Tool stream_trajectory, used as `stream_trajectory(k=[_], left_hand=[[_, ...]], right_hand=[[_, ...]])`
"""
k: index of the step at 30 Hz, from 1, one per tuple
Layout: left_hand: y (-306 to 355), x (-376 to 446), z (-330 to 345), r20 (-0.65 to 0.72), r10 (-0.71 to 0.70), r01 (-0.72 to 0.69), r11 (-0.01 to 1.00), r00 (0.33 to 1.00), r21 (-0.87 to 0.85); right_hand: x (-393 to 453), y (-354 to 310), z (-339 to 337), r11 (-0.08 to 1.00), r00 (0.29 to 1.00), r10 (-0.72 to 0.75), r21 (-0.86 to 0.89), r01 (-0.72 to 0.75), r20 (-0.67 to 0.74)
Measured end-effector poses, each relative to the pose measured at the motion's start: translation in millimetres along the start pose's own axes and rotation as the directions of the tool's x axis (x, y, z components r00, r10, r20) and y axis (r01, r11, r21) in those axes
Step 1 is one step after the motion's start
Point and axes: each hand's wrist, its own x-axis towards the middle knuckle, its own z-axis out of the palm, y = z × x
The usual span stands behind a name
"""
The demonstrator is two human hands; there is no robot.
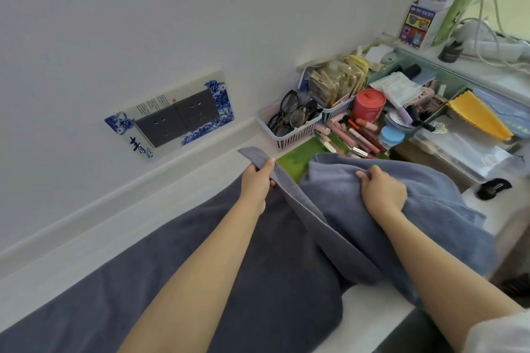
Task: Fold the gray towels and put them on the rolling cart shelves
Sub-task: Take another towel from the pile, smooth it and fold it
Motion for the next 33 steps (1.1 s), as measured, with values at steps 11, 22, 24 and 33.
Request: stream_trajectory(k=[11, 22, 24, 33], left_hand=[[8, -2, 12, -0.05, -0.046, 0.044, 0.998, 0.998, -0.041], [32, 0, 36, 0.019, 0.004, -0.001, 0.992, 1.0, -0.128], [32, 1, 47, 0.052, 0.023, -0.017, 0.993, 0.998, -0.116], [32, -20, 41, 0.146, -0.023, 0.07, 0.945, 0.989, -0.319]], right_hand=[[-72, -50, -25, 0.765, 0.841, -0.536, 0.464, 0.447, 0.072], [-92, -4, -60, 0.774, 0.936, -0.186, 0.631, -0.048, 0.299], [-86, 6, -71, 0.784, 0.975, -0.076, 0.617, -0.071, 0.209], [-106, -17, -97, 0.743, 0.842, -0.25, 0.653, -0.149, 0.477]])
